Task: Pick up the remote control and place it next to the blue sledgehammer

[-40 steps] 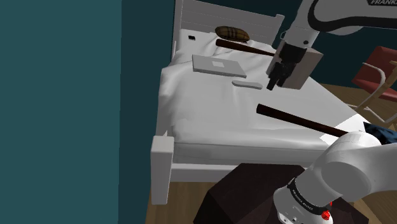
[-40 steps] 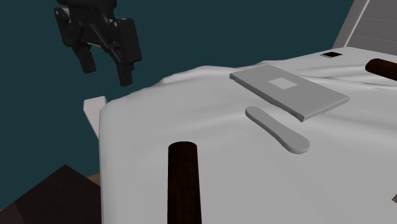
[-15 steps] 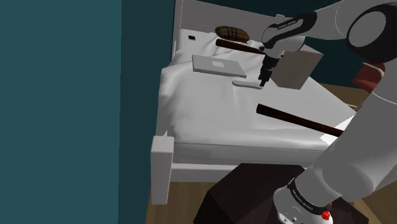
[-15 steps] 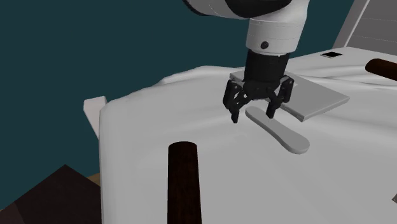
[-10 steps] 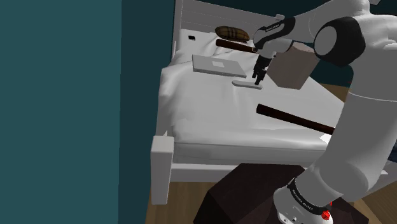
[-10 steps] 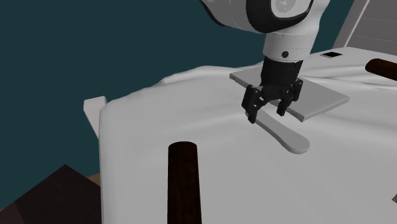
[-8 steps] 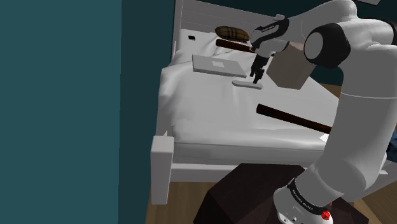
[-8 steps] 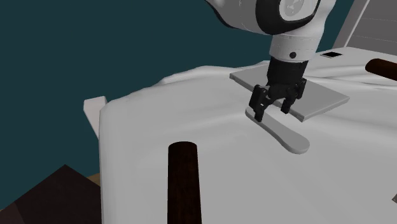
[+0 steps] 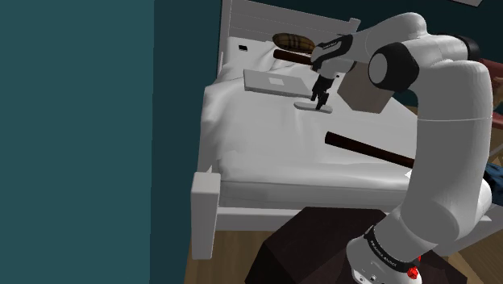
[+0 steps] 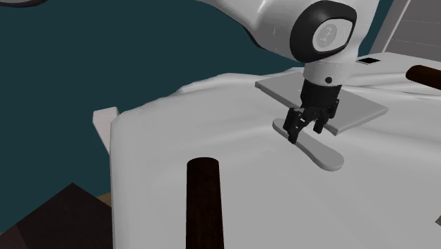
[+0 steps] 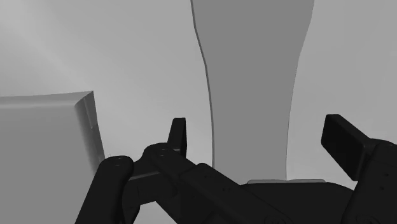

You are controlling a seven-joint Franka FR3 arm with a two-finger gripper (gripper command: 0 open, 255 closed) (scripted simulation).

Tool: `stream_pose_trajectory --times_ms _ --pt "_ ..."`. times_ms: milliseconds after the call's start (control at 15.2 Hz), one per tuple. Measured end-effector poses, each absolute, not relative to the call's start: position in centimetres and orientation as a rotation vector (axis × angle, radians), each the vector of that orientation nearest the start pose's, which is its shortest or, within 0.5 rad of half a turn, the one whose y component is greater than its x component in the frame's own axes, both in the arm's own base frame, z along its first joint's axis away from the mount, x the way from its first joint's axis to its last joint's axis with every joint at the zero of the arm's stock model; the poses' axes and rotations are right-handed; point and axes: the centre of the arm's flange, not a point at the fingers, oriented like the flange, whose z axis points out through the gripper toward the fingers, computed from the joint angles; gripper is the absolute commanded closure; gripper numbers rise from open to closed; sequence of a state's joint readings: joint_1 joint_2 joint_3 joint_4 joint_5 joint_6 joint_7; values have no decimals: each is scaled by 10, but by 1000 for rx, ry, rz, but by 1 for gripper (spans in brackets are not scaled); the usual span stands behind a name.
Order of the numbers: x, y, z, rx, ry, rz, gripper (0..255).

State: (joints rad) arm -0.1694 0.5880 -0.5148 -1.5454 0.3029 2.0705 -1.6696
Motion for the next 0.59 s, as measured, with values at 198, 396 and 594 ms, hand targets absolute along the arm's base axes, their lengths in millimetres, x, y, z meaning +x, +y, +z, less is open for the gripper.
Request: stream_pose_trajectory --times_ms 198,396,594 --pt "582 -383 333 -2837 -1400 2 0" --pt "582 -383 331 -2837 -1400 1 0" --pt "582 -383 330 -2837 -1401 1 255"
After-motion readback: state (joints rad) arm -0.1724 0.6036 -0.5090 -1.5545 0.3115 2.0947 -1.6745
